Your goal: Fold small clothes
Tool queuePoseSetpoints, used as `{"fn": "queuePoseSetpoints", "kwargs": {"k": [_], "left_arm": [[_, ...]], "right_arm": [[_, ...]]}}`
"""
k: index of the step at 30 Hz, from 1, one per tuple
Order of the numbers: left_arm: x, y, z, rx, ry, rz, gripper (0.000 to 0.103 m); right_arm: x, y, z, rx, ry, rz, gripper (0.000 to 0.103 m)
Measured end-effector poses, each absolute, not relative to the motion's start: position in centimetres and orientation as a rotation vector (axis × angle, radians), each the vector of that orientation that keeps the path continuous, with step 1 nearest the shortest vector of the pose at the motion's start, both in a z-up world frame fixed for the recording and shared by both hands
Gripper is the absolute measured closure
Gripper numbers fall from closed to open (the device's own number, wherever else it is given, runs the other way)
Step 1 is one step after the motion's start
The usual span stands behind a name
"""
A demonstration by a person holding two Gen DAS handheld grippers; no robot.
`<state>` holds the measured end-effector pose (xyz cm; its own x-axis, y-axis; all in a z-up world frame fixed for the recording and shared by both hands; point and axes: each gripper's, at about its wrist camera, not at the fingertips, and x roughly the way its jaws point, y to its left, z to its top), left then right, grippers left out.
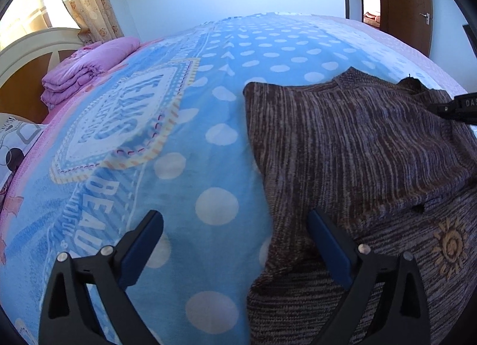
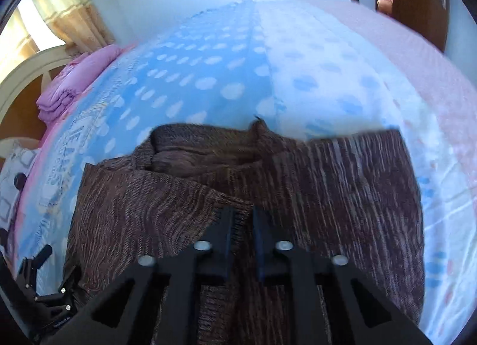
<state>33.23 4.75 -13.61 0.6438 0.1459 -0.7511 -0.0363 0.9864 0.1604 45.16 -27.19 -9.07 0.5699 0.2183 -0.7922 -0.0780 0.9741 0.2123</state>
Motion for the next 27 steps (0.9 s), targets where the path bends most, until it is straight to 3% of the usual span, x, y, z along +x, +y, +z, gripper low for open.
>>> {"fn": "queuePoseSetpoints", "kwargs": {"k": [8,9,10,11,14,15,16,19,27], "left_arm": [[33.3,4.5,-13.6,0.161,0.857,0.125,0.0],[33.2,4.5,-13.6,0.162,0.855,0.126,0.0],[33.2,4.5,-13.6,0.162,0.854,0.127,0.0],[33.2,4.5,-13.6,0.163,0.853,0.128,0.0],[33.2,4.6,-13.6,0.161,0.854,0.129,0.0],[33.2,4.6,-13.6,0.159,0.854,0.128,0.0],[33.3,4.6,-13.6,0.159,0.854,0.128,0.0],[33.2,4.7,-13.5,0.156,0.853,0.128,0.0],[32.9,4.8,-13.5,0.153,0.85,0.14,0.0]], "right_arm": [[44.9,-27.7,-8.0,0.108,0.901,0.144,0.096],[44.4,-27.6,-7.9,0.107,0.893,0.153,0.083],[43.4,-27.5,-7.6,0.107,0.883,0.17,0.056],[42.0,-27.3,-7.1,0.116,0.864,0.202,0.049],[39.1,-26.0,-6.7,0.092,0.867,0.305,0.05],[38.1,-25.4,-7.0,0.07,0.883,0.342,0.057],[37.3,-24.9,-7.5,0.046,0.908,0.369,0.074],[35.7,-24.5,-9.7,-0.039,0.957,0.337,0.083],[34.6,-25.0,-8.1,-0.037,0.838,0.344,0.082]]}}
